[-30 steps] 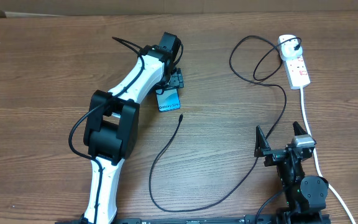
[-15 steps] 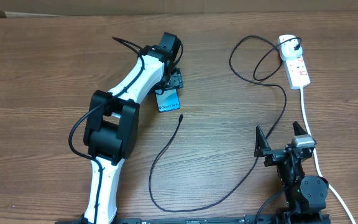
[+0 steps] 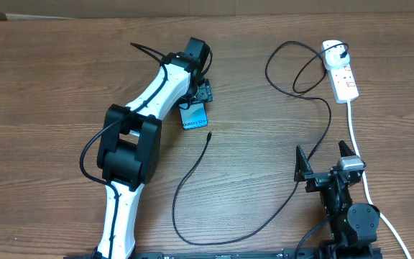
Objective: Plug charger to phone and switch on socket
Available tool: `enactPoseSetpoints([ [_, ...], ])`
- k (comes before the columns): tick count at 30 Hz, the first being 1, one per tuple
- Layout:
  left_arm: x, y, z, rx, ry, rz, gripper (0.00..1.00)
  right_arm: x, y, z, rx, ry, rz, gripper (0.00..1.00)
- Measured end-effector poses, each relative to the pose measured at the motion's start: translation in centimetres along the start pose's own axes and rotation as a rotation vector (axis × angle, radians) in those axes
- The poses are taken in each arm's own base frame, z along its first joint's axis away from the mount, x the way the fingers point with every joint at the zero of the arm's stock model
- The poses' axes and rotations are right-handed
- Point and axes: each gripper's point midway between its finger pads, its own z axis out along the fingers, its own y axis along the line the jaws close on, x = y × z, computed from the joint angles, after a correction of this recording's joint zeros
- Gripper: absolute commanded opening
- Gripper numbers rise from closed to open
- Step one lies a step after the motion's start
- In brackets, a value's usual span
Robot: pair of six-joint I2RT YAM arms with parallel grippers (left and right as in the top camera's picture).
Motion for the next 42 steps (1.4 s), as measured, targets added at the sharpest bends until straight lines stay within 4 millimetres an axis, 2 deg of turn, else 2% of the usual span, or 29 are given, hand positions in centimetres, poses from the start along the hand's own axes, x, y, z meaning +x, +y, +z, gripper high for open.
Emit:
enactPoseSetpoints([
  [16,0.1,0.1,-0.1,-0.005,0.005,0.001,0.73,0.0,0.0,0.0,0.0,-0.001,0.0,1.0],
  [21,1.3,0.6,-0.7,-0.026,0.069,0.005,0.73,0.0,0.0,0.0,0.0,0.0,0.0,1.0],
  [27,0.8,0.2,-2.9,-0.022,0.086,0.005,0.74,0.0,0.0,0.0,-0.001,0.0,0.0,1.0],
  [34,-0.7,-2.2,-6.3,0.106,0.086,-0.007,0.73,0.0,0.0,0.0,0.0,-0.001,0.0,1.0],
  [37,-1.1,-2.4,-6.9,0.137,0.09,-0.019,0.74,0.0,0.0,0.0,-0.001,0.0,0.0,1.0],
  [42,-1.4,-1.5,-6.8,0.138,0.102,-0.039,0.74,0.0,0.0,0.0,0.0,0.0,0.0,1.0],
])
